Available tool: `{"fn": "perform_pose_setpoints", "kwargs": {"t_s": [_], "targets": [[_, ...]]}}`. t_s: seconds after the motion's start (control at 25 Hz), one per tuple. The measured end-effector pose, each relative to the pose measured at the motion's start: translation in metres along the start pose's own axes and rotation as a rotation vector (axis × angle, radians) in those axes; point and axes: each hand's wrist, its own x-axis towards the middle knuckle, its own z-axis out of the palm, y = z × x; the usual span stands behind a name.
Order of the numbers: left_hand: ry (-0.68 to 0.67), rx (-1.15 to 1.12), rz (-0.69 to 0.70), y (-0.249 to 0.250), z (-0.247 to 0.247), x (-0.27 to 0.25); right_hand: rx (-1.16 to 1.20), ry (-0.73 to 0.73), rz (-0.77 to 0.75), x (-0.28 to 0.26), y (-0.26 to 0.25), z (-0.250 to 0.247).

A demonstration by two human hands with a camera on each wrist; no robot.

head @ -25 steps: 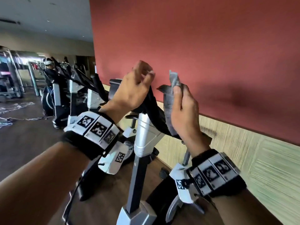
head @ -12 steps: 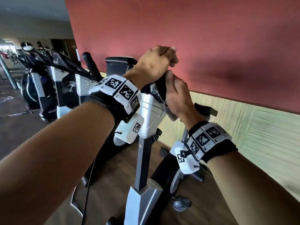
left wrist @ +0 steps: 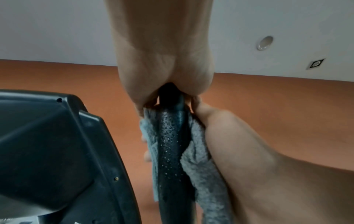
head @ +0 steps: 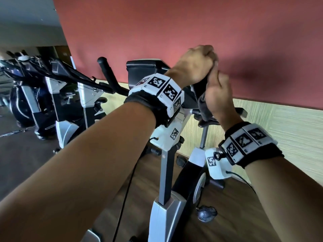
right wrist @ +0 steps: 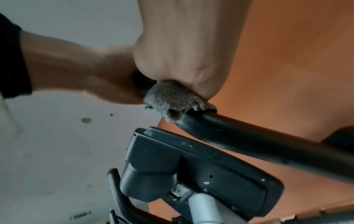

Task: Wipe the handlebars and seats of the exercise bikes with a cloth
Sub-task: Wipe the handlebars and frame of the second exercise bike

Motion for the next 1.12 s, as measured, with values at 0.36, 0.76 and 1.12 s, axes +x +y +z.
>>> {"fn": "perform_pose_setpoints", "kwargs": {"t_s": [0.36,0.76,1.12], "targets": [[-0.039,0.015,0.010,0.001,-0.002,-0.003,-0.073,0.033,0.008,-0.008,0.003,0.000],[0.007,-0.096,0.019,-0.007,0.004,0.000,-0.168,0.082,0.027,-0.007,0.030,0.002],[0.138,-0.106,-0.019,-0.002,0.009,-0.007,-0.140,-0.164,-0.198,0.002,0.046,-0.024]]}}
